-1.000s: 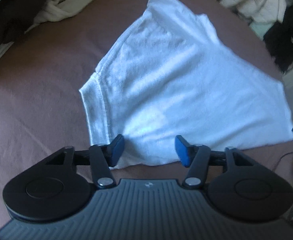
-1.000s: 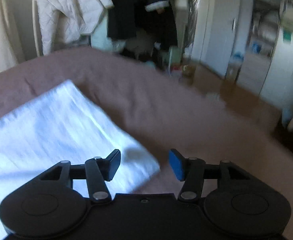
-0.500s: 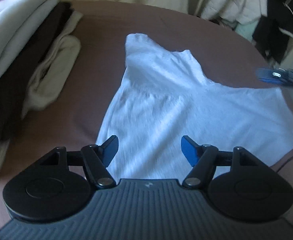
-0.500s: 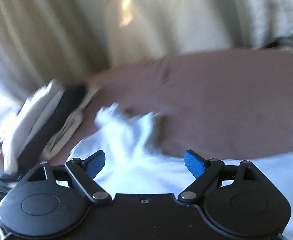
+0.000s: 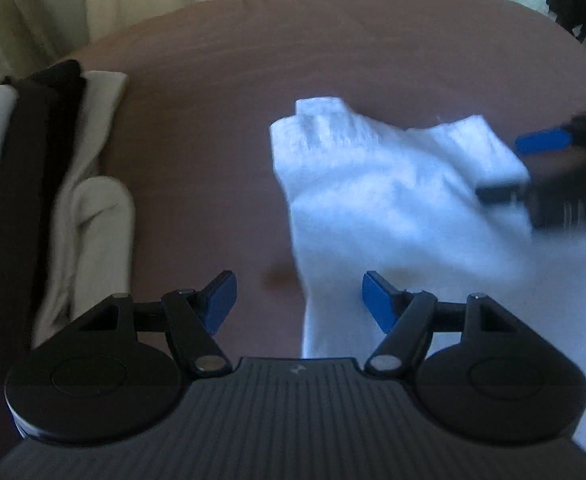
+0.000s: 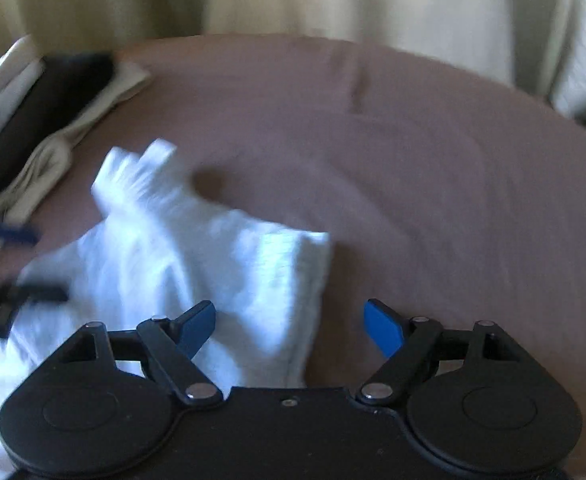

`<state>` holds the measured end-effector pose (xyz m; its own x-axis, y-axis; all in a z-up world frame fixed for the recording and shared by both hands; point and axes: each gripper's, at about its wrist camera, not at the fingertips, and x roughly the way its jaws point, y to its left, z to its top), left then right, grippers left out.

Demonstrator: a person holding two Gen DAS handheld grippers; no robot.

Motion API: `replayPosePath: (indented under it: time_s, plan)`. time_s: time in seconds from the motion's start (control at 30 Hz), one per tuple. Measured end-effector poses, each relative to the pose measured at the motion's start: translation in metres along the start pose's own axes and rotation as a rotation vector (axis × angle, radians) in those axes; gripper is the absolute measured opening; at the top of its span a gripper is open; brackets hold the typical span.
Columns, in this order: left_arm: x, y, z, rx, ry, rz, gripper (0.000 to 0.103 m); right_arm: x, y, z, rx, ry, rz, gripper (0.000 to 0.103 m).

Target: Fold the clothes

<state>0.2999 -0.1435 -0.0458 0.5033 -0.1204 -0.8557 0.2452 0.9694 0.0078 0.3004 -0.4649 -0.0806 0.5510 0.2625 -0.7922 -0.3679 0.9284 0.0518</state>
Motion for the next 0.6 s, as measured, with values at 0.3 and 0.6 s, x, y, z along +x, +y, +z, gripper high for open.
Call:
replayPosePath:
  time_s: [0.3, 0.6]
  plan:
    - [0.043, 0.004, 0.023, -0.037, -0.063, -0.124, 0.054, -0.019, -0.014, -0.004, 0.013, -0.167, 0.104, 0.007]
    - [-0.087, -0.018, -0.043, 0.071, -0.413, -0.232, 0.009, -0.102, -0.002, -0.088, 0.071, -0.336, 0.131, 0.007]
